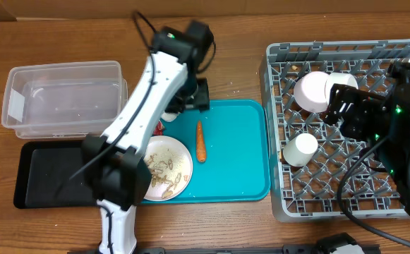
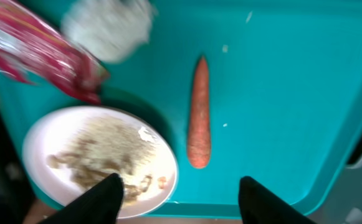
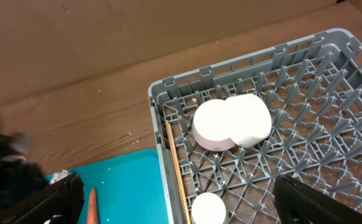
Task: Sort waste into correct bins and load items into the dishwasher
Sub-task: 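Reach the left gripper down to the orange carrot and grasp it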
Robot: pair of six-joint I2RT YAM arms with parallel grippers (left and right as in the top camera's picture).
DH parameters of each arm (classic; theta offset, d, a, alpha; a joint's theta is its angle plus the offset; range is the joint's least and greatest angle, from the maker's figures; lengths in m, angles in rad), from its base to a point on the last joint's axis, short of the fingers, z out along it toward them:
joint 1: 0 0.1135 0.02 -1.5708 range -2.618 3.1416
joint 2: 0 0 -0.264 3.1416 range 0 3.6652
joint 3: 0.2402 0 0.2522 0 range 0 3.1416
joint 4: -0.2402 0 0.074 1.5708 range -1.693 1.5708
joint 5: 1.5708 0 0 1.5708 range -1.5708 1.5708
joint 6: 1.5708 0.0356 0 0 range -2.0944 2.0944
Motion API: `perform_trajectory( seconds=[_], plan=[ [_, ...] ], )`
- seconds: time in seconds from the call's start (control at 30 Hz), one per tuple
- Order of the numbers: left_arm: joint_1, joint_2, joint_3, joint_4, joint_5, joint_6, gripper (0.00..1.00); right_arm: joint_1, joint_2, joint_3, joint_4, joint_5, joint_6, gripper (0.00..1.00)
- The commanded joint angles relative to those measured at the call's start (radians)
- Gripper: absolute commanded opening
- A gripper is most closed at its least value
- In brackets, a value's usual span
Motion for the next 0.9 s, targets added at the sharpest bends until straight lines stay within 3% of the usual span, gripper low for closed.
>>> perform_trajectory(
  seconds=[0.0, 0.1, 0.3, 0.4, 0.7, 0.87],
  plan=[
    [-0.028, 0.064, -0.098, 0.019, 0.164, -0.064, 0.55, -0.005, 0.011, 0.008, 0.002, 0.006, 0.008, 1.00],
    [-0.061, 0.106, -0.175, 0.080, 0.185, -0.045, 0.52, -0.005, 0.027, 0.008, 0.002, 0.006, 0.008, 1.00],
    [-0.086, 0.124, -0.244, 0.214, 0.109, -0.058, 0.63, -0.005, 0.069, 0.008, 0.002, 0.006, 0.008, 1.00],
    [-0.084, 0.124, -0.244, 0.222, 0.031, -0.066, 0.70, -0.005, 0.095, 0.008, 0.002, 0.006, 0.008, 1.00],
    [-0.082, 0.124, -0.250, 0.212, -0.037, -0.084, 0.74, -0.005, 0.175, 0.008, 0.002, 0.006, 0.008, 1.00],
    [-0.083, 0.125, -0.315, 0.251, -0.031, -0.091, 0.65, -0.005, 0.217, 0.008, 0.003, 0.006, 0.008, 1.00]
  ],
)
